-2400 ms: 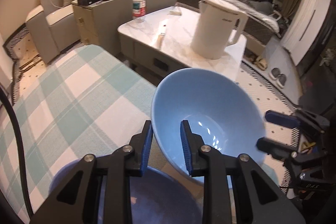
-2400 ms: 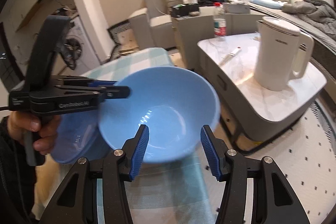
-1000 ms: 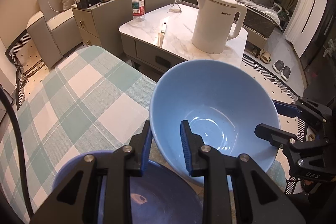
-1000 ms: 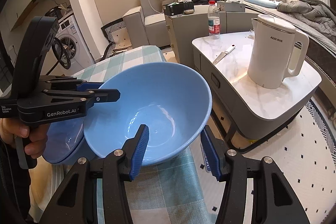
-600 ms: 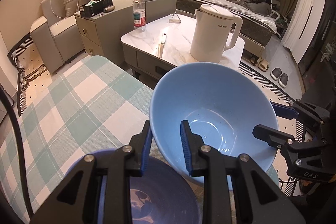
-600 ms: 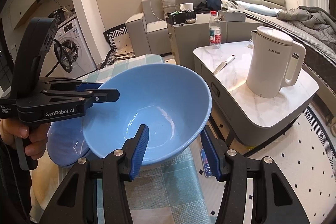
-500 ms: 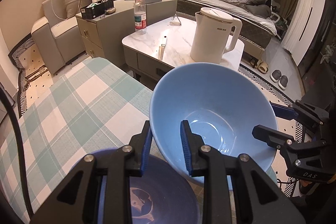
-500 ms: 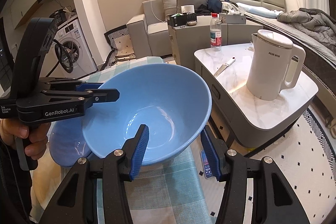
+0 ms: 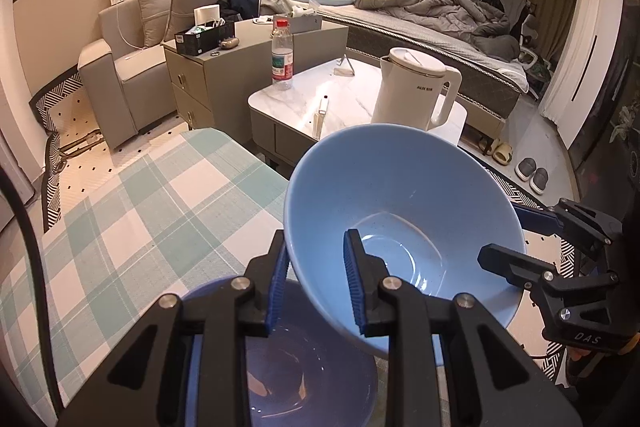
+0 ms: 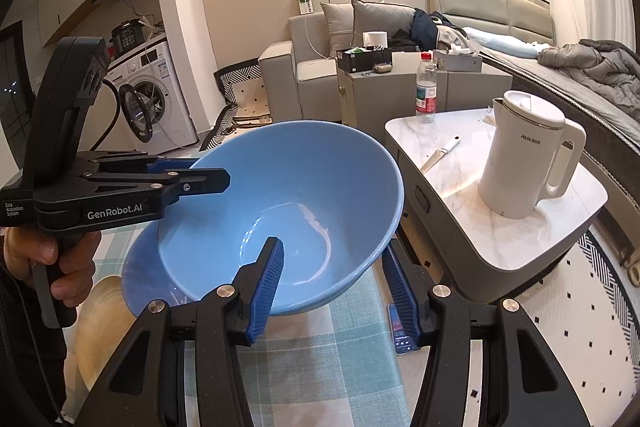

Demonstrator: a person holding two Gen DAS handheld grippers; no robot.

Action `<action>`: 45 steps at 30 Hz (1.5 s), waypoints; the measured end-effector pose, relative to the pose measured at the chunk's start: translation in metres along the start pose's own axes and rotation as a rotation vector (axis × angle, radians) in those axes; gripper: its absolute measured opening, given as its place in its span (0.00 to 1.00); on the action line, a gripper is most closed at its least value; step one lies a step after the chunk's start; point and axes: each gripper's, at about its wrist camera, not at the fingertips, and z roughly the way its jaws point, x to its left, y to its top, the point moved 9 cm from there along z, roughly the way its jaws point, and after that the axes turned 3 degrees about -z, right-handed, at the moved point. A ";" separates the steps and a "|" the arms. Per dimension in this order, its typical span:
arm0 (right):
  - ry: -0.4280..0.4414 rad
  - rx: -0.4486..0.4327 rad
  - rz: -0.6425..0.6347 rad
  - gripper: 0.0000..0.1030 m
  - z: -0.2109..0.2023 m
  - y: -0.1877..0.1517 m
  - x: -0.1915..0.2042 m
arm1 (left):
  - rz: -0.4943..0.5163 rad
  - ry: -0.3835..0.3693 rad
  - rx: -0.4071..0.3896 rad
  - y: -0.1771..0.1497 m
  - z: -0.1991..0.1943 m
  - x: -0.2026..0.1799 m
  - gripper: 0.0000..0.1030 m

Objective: Organize plates and bowls
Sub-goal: 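Lower the held blue bowl into the nested blue bowls with both grippers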

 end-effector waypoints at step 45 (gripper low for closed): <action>0.189 -0.012 -0.144 0.52 0.003 0.027 0.091 | -0.157 0.147 -0.112 -0.035 -0.083 0.070 0.25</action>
